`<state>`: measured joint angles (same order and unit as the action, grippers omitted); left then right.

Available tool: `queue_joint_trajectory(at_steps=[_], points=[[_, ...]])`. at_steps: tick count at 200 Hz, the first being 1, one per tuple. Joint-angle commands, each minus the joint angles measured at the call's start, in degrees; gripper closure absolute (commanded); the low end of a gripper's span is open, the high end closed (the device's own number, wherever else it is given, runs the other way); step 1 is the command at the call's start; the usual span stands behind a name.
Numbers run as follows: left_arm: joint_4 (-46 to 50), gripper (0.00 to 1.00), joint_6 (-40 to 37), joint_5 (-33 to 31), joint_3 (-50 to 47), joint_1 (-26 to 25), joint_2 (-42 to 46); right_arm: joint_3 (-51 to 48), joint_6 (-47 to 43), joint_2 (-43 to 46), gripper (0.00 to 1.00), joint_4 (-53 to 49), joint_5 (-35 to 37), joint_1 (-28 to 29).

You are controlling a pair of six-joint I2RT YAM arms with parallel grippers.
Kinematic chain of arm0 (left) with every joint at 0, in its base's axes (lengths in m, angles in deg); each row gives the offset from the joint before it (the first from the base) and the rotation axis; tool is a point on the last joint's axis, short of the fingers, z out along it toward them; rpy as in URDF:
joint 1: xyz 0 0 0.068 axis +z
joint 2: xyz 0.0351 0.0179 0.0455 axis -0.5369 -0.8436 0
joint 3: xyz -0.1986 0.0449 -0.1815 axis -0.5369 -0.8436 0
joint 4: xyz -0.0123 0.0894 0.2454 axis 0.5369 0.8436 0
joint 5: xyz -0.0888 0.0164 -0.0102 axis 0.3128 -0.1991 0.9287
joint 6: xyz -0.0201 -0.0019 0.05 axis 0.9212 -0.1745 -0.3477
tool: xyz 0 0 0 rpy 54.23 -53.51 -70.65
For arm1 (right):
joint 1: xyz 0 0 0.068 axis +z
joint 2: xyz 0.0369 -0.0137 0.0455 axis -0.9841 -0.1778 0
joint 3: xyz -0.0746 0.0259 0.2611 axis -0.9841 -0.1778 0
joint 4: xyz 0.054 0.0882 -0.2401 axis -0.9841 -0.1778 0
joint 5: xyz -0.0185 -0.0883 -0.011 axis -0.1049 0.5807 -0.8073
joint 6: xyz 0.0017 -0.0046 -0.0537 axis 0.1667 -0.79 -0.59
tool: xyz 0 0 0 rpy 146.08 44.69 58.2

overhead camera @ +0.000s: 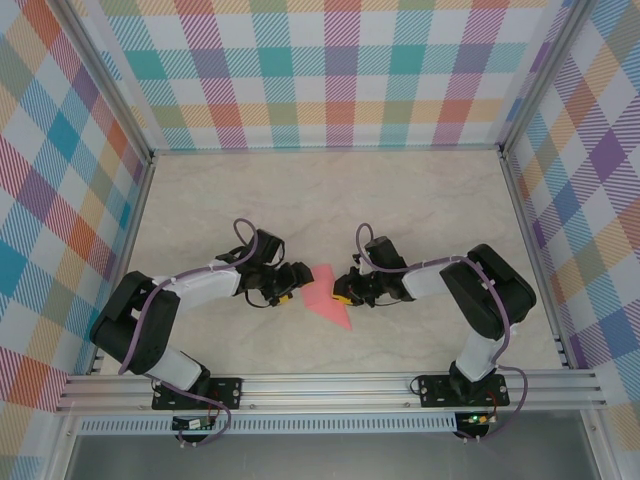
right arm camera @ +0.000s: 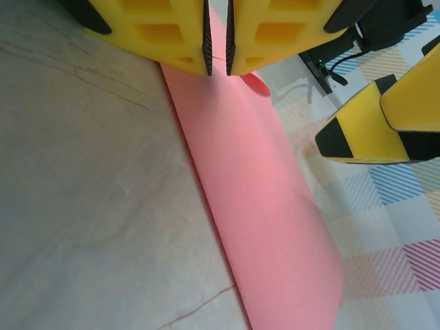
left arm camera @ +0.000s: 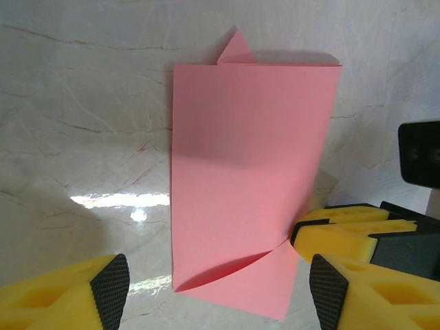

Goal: Fold a paper plane with a square sheet of paper (pick it up from the middle)
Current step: Fold the wing for the fifth time at the center of the table.

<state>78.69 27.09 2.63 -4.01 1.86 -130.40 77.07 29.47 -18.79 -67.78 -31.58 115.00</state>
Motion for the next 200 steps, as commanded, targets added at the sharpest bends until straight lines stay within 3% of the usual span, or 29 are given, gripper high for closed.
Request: queue_joint_trajectory(at_steps=[1, 47, 159, 200], points=[[-1.9, 0.29, 4.7, 1.4, -0.3, -0.5, -0.1, -2.0, 2.4, -3.0, 0.84, -0.9, 4.6, 0.2], [-3.0, 0.4, 10.0, -1.8, -2.2, -3.8, 1.4, -2.2, 2.2, -2.3, 0.83, -2.2, 5.4, 0.1], [-6.4, 0.44, 12.0, -2.0, -3.3, -6.4, -0.7, -3.1, 3.3, -4.0, 0.83, -1.4, 6.2, -0.1], [-2.8, 0.44, 11.4, -3.5, -2.8, -6.6, -1.0, -3.3, 3.9, -4.7, 0.83, -0.7, 6.3, -0.2]])
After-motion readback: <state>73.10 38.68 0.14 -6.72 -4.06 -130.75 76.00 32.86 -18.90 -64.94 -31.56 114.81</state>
